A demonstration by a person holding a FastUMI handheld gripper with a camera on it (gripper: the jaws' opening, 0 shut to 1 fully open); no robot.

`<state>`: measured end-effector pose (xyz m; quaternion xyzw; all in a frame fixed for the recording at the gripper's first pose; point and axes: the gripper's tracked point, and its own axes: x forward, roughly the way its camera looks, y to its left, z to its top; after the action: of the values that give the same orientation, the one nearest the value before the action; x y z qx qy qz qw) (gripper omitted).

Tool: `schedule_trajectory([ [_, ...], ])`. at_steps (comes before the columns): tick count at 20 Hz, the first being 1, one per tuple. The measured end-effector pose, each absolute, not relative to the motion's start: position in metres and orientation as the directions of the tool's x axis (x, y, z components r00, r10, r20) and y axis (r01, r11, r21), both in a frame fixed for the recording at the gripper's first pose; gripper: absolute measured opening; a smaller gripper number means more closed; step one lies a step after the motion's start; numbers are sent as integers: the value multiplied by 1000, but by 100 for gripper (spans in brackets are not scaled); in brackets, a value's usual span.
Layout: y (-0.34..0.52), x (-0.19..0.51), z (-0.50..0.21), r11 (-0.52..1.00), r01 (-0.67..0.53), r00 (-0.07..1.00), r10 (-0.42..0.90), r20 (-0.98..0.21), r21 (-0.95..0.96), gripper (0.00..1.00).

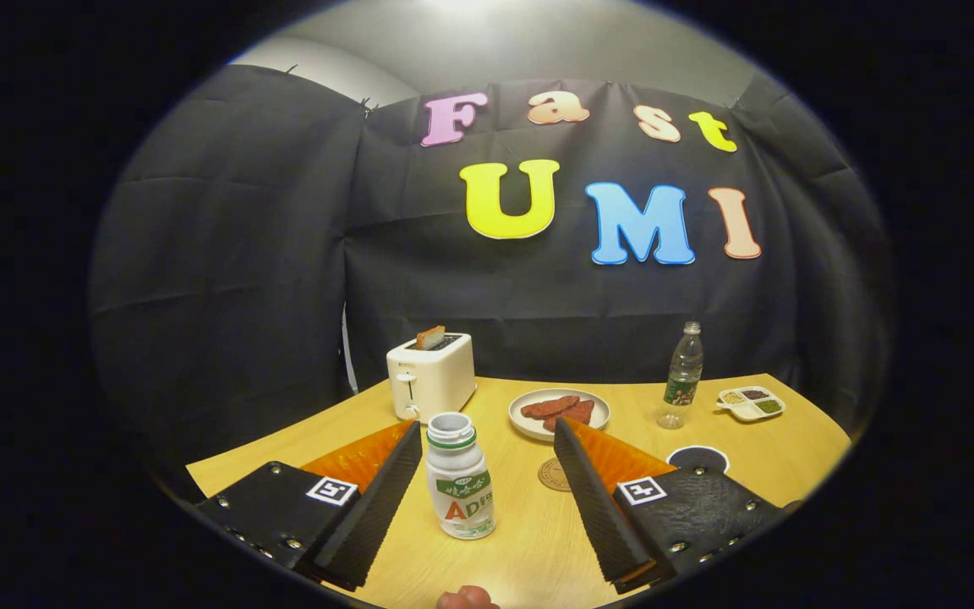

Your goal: Take the bottle from table, then pour the juice into the cup, finally place the bottle on the coaster

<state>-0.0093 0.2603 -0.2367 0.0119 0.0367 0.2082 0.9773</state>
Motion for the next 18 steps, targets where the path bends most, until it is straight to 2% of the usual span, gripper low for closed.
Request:
schedule_trajectory([
  [8,294,21,-295,894,-448,887,443,-133,-11,97],
  [18,292,59,-314,937,-345,927,348,-142,44,97],
])
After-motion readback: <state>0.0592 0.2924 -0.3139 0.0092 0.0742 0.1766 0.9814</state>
